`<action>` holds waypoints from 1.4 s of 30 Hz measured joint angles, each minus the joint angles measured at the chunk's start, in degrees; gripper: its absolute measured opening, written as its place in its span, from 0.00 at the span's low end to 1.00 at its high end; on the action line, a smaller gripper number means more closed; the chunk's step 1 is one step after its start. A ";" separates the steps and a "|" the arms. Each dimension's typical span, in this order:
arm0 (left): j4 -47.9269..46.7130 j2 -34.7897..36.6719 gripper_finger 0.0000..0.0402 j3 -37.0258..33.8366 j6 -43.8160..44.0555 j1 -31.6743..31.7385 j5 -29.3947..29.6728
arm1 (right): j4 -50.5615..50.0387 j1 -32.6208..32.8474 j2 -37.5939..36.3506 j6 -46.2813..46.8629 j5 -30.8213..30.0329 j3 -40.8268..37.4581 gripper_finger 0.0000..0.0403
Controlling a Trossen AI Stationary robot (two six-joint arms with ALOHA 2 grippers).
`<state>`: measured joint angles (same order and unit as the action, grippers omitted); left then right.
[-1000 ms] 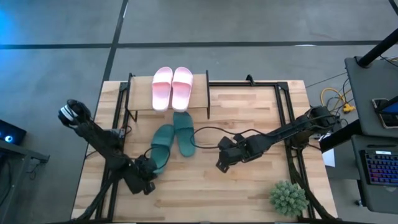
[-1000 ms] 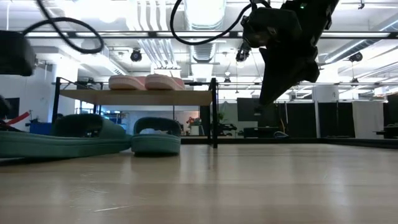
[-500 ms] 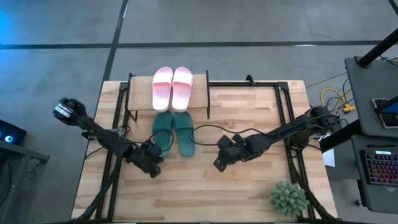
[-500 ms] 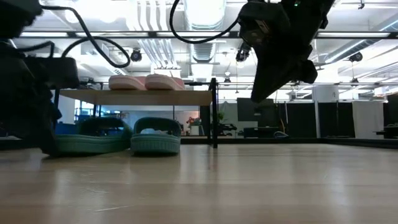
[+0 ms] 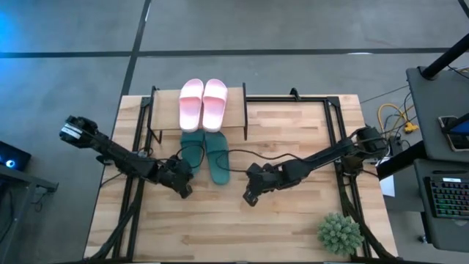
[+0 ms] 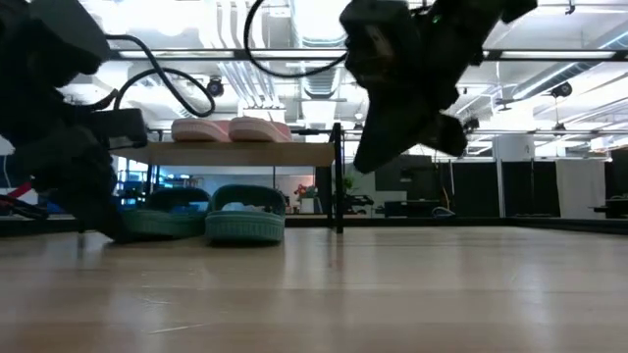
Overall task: Pick and place slides into the shelf
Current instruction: Put the green slide under the shelf, then adjust the green slides under the shelf
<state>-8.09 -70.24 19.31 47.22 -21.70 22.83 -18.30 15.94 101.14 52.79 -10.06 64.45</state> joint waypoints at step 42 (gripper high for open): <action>-10.63 13.13 0.00 3.06 2.14 -0.91 1.53 | 11.69 -15.84 22.78 -19.89 13.57 21.49 0.02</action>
<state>-18.72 -57.11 22.37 49.36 -22.61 24.36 -6.61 0.09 123.92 32.91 3.51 85.93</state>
